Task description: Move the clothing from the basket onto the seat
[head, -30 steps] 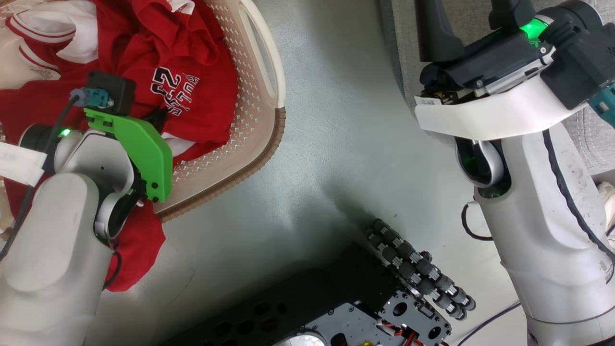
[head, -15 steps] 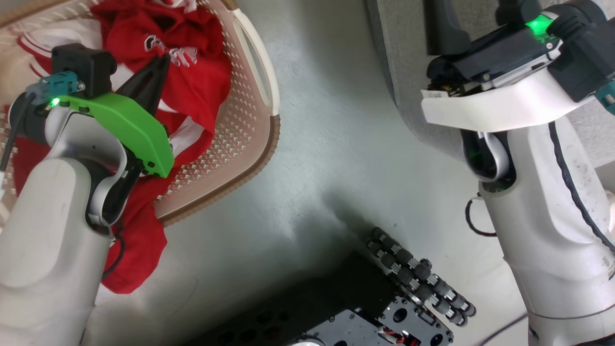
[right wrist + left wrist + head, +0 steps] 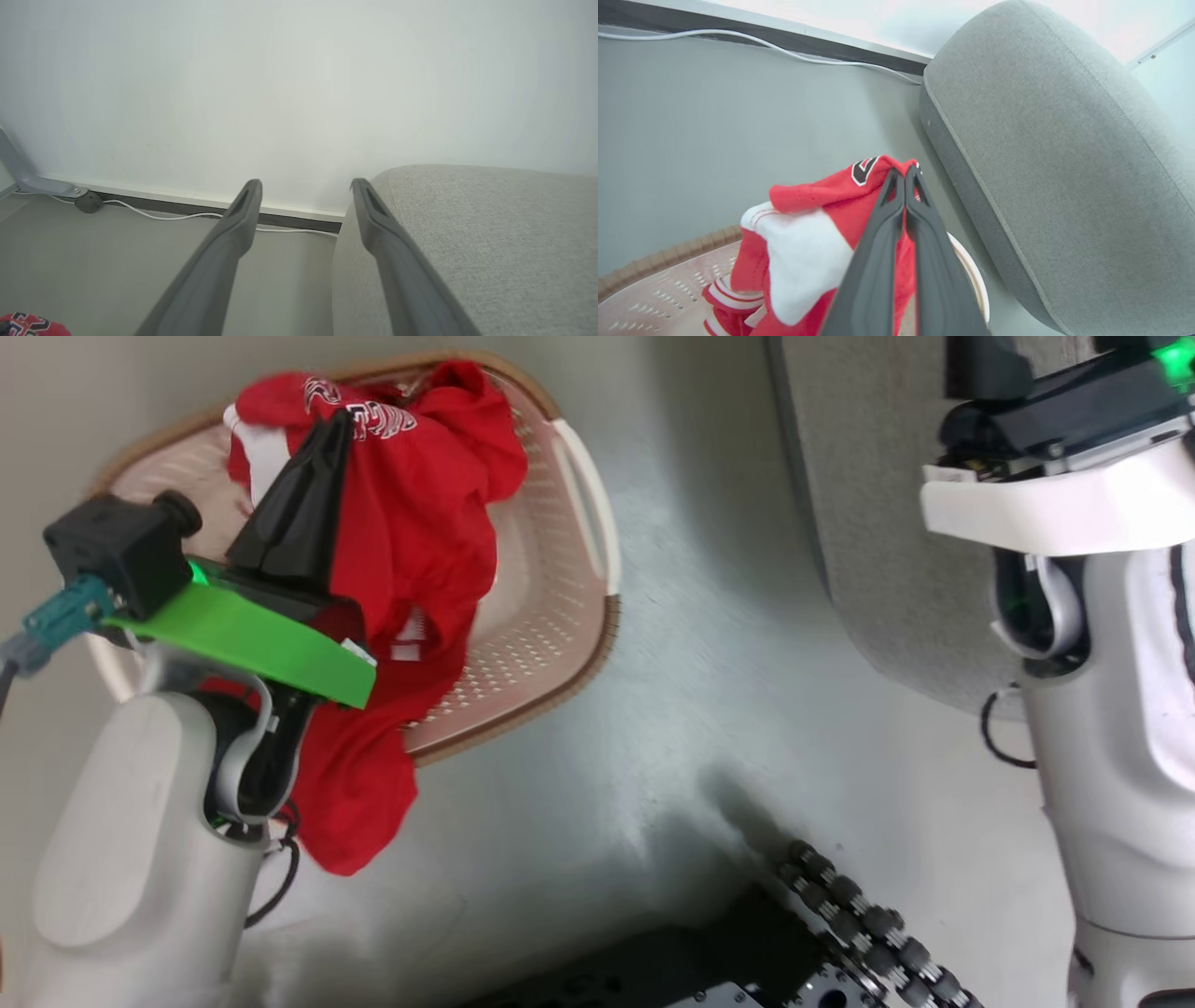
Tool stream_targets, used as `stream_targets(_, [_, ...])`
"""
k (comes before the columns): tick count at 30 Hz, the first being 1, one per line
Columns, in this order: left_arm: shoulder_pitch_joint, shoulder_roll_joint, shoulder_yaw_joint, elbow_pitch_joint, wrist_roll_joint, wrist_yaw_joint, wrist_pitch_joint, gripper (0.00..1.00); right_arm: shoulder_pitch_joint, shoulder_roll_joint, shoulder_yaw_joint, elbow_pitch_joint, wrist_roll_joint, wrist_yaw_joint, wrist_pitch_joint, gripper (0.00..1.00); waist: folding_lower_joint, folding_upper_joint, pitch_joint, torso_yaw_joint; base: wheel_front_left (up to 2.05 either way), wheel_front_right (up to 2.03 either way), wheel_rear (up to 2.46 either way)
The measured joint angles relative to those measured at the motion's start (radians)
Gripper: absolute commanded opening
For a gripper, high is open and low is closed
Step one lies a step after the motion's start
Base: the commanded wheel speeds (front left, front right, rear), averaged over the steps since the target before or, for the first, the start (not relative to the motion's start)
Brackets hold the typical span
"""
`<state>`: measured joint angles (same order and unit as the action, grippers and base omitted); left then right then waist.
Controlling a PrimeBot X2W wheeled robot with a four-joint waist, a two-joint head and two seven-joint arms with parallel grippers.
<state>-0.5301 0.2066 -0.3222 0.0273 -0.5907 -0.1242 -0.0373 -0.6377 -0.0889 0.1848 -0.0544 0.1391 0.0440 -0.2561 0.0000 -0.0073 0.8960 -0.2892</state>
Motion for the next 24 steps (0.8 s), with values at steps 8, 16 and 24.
stream_targets(8, [0.072, -0.029, 0.000, -0.012, -0.028, 0.000, -0.136, 0.00, 0.011, -0.056, -0.048, 0.002, -0.026, 0.010, 0.000, 1.00, 0.0000, 0.0000, -0.102, 0.092, 0.00, 0.00, 0.00])
stream_targets(16, [0.120, -0.033, -0.003, -0.016, -0.039, 0.000, -0.194, 0.00, 0.081, -0.079, -0.059, 0.021, -0.033, 0.029, 0.000, 1.00, 0.0000, 0.0000, -0.215, 0.179, 0.00, 0.00, 0.00])
stream_targets(24, [0.183, -0.020, 0.026, -0.021, -0.066, 0.000, -0.194, 0.00, 0.155, -0.052, -0.011, 0.053, -0.018, 0.051, 0.000, 1.00, 0.0000, 0.0000, -0.339, 0.243, 0.00, 0.00, 0.00])
